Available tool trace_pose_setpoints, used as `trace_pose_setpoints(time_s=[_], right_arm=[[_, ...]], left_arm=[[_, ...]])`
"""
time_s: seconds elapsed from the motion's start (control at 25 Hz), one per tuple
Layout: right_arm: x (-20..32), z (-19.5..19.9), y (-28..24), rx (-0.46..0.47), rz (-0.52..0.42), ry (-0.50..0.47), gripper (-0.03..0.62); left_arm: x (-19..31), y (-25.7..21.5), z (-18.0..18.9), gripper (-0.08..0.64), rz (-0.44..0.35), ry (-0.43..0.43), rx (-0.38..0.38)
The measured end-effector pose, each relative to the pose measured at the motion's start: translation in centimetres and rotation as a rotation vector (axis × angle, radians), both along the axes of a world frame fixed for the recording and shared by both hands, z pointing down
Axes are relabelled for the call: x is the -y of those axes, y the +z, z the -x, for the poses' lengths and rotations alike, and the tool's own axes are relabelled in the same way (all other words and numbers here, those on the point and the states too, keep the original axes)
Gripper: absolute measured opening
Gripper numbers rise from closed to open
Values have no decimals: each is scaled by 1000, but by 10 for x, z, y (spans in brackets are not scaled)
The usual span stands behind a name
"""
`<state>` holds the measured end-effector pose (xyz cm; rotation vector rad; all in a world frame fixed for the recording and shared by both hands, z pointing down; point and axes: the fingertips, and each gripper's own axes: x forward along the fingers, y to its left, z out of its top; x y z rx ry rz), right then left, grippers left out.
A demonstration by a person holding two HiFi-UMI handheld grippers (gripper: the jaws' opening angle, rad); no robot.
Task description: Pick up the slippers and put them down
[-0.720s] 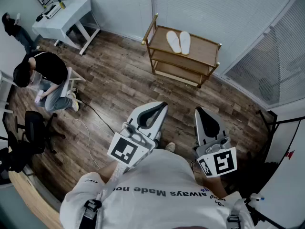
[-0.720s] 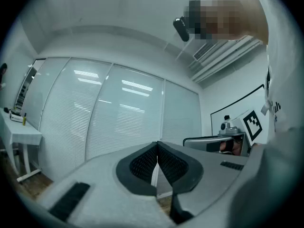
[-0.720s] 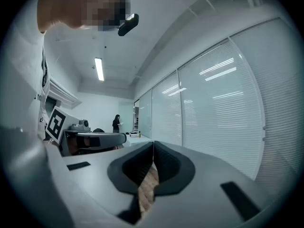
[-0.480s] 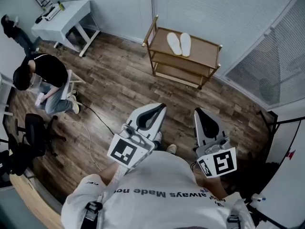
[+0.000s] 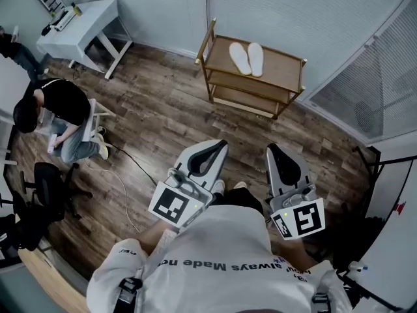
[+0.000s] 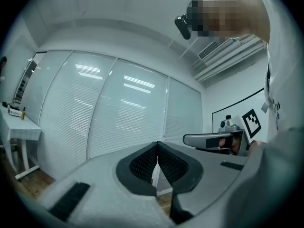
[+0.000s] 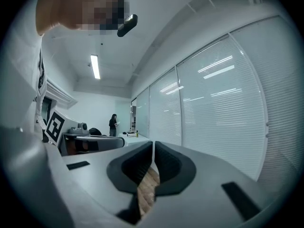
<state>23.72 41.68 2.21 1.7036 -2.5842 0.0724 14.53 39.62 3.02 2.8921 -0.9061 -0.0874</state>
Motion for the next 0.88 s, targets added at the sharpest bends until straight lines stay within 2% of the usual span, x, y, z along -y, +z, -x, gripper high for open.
trace_pose_setpoints(time_s=[0.4,0.6,0.88], right_arm=[[45,-16,23,39,37,-22,18],[90,-35,17,66,31,-36,18],[150,-74,12,78,25,-47,18]], left_arm=[[43,13,-22,12,20,-6,6],[88,13,-36,12,24,-37,1],[152,6,-77,12,24,-41,-36]])
